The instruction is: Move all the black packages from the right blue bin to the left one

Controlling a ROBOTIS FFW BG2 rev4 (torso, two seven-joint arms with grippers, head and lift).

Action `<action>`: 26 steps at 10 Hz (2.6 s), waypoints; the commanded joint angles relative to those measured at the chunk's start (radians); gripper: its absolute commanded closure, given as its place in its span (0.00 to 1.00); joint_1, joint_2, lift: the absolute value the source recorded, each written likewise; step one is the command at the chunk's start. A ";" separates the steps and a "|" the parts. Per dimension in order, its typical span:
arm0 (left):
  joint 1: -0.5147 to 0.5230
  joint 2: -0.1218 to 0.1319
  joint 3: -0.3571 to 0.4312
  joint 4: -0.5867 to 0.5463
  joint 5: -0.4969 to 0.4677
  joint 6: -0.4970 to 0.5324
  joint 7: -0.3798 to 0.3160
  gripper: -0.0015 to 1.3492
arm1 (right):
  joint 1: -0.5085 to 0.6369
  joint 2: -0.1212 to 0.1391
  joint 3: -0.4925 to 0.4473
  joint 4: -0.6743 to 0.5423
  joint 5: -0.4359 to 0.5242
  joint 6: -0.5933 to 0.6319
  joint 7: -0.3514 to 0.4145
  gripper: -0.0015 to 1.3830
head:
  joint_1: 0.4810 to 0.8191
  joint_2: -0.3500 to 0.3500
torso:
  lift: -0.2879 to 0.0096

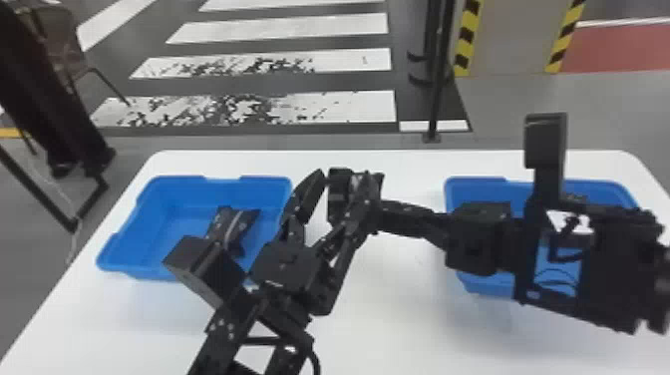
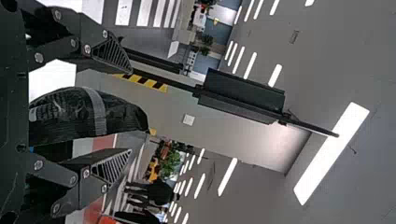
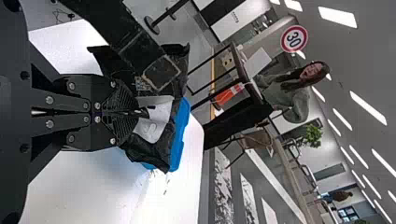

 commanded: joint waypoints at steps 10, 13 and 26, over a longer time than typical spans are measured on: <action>-0.041 -0.028 0.120 0.133 -0.156 -0.093 0.019 0.89 | 0.015 -0.001 -0.003 0.082 -0.038 -0.087 0.047 0.02 | 0.63 0.73 | 0.36; -0.117 -0.071 0.329 0.280 -0.348 -0.138 0.049 0.89 | 0.052 -0.001 -0.055 0.078 -0.034 -0.090 0.060 0.12 | 0.63 0.84 | 0.36; 0.048 -0.082 0.241 0.199 -0.007 -0.216 0.035 0.23 | 0.123 0.041 -0.195 0.355 0.423 -0.418 0.019 0.12 | 0.63 0.61 | 0.36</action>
